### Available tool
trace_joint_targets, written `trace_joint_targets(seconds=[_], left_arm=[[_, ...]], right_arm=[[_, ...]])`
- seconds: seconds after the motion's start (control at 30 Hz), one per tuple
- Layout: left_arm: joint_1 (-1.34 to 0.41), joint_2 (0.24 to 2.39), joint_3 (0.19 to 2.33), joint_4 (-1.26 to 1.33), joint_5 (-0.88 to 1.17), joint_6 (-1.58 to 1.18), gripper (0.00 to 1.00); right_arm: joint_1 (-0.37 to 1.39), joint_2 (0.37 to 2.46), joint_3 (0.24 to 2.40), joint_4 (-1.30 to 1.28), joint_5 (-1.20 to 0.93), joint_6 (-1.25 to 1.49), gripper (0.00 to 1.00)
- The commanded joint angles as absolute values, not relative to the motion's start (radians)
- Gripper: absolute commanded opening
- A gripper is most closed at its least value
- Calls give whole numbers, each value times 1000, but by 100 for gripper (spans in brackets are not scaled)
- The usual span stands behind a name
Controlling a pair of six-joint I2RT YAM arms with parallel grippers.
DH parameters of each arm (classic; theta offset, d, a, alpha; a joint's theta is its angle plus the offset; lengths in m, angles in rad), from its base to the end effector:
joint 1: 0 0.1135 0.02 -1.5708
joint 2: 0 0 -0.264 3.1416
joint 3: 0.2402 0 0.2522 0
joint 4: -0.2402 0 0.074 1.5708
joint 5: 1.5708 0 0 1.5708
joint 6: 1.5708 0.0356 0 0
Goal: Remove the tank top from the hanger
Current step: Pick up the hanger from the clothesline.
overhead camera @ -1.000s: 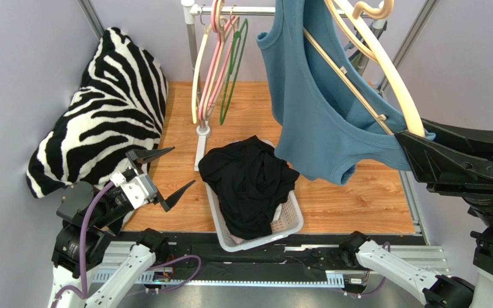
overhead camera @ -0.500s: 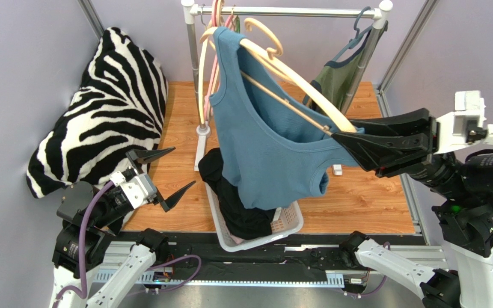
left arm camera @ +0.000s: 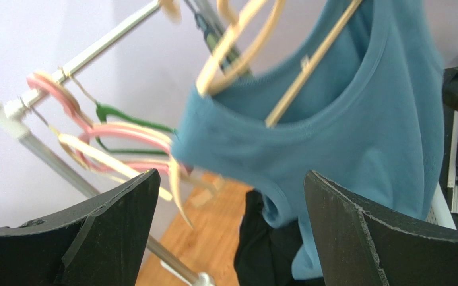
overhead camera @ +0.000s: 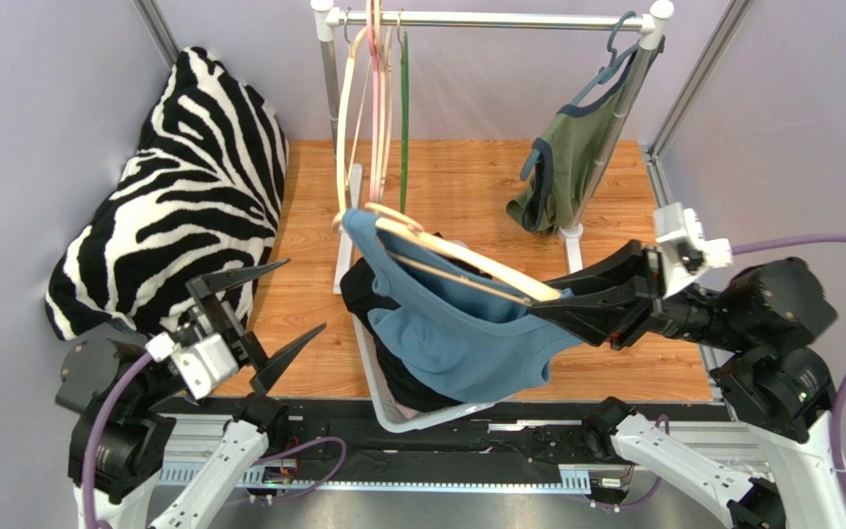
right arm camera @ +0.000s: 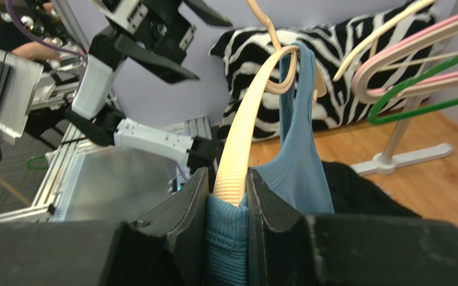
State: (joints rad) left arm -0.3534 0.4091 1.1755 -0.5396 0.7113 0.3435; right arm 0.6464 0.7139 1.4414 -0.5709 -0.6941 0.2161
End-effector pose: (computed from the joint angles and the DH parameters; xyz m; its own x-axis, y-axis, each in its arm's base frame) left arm 0.0023 -0.0256 0.4543 0.4879 0.0919 -0.8680 0.7377 0.4881 0.4664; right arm 0.0371 0.0565 0.5099 -0.0858 0.1417 -0.9862 -0.9715 0.2074 0.1144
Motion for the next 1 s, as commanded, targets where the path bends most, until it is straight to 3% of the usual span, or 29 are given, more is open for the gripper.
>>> trace_joint_targets(seconds=[0.0, 0.43, 0.9, 0.97], left_arm=[[-342, 406, 1218, -468, 906, 425, 99], [-344, 565, 1184, -716, 1015, 546, 95], [-342, 584, 1155, -637, 1098, 345, 99], [-342, 589, 1147, -632, 1126, 330, 90]], right_arm=[[643, 729, 1410, -586, -811, 190, 0], [643, 799, 1390, -554, -1018, 158, 0], [644, 914, 1401, -368, -1092, 218, 0], [644, 925, 1410, -361, -1092, 221, 0]])
